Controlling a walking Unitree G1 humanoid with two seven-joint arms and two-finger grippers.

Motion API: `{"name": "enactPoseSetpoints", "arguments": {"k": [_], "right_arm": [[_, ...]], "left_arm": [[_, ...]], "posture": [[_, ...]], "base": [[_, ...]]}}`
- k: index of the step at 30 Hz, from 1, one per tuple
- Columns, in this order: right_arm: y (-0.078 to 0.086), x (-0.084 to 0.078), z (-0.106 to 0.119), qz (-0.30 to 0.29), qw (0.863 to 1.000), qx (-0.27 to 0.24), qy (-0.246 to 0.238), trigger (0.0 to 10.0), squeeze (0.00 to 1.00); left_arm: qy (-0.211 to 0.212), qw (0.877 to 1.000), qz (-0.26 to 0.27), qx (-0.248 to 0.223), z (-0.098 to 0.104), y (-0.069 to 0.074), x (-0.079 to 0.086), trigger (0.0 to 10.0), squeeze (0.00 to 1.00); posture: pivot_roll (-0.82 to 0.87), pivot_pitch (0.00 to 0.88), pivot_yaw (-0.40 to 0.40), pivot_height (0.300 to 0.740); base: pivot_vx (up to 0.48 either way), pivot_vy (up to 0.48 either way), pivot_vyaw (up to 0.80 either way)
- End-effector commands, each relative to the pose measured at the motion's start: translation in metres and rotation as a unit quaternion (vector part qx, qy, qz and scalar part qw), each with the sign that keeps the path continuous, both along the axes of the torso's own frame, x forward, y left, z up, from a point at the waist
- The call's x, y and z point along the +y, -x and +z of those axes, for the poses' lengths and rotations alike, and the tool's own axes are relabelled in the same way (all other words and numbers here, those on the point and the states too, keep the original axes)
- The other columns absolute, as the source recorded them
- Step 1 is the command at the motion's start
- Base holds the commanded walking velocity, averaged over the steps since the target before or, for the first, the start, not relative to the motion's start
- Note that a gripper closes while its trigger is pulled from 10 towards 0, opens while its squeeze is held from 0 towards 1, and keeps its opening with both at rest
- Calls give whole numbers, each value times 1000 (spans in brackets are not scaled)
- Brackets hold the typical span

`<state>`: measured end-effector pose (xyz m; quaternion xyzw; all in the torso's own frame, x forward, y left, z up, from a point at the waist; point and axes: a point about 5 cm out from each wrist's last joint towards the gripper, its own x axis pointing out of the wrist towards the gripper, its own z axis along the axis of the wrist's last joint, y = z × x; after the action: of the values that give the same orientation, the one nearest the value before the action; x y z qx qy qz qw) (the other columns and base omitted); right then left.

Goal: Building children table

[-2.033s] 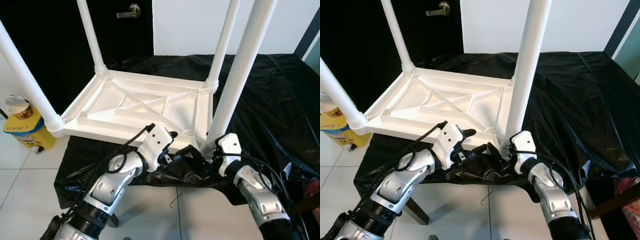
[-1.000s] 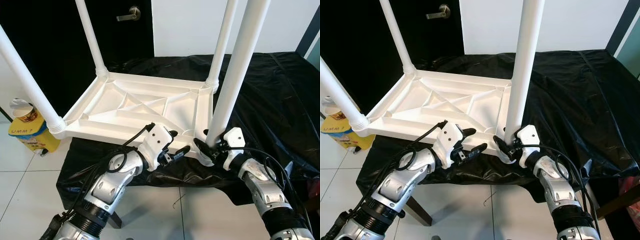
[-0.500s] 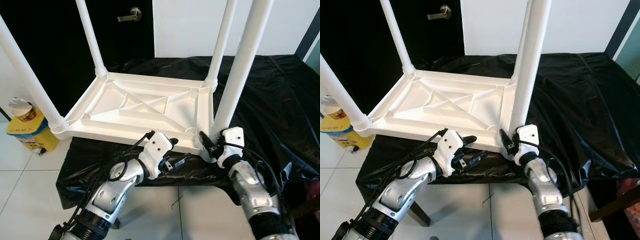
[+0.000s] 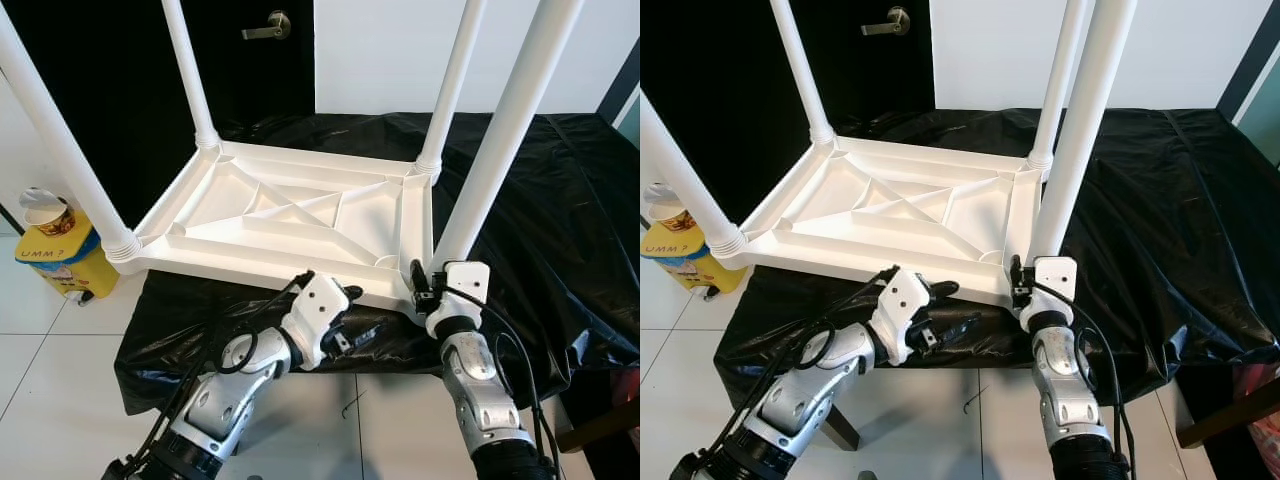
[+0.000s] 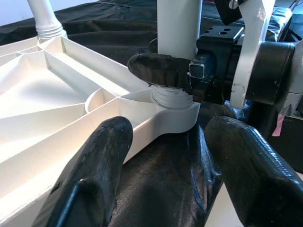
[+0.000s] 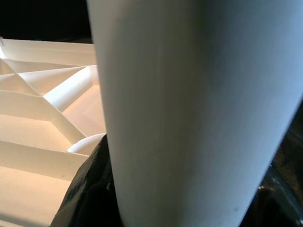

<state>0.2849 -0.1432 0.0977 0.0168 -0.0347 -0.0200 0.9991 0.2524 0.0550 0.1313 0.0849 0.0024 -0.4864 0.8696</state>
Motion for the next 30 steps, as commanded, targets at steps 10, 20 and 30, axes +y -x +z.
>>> {"name": "enactPoseSetpoints", "arguments": {"k": [10, 20, 30], "right_arm": [[8, 6, -7, 15, 1000, 8, 1, 10000, 1000], [9, 1, 13, 109, 993, -46, 8, 10000, 1000], [6, -16, 22, 270, 961, -36, 43, 10000, 0]], "left_arm": [[-24, 999, -25, -17, 3, -9, 3, 10000, 0], [-24, 998, -45, -21, 7, -12, -3, 10000, 0], [-5, 996, -91, 10, 9, 3, -1, 10000, 0]], "posture": [[-82, 0, -21, 740], [-97, 0, -1, 740], [-63, 0, 12, 740]], "base": [[0, 0, 0], [0, 0, 0], [0, 0, 0]]}}
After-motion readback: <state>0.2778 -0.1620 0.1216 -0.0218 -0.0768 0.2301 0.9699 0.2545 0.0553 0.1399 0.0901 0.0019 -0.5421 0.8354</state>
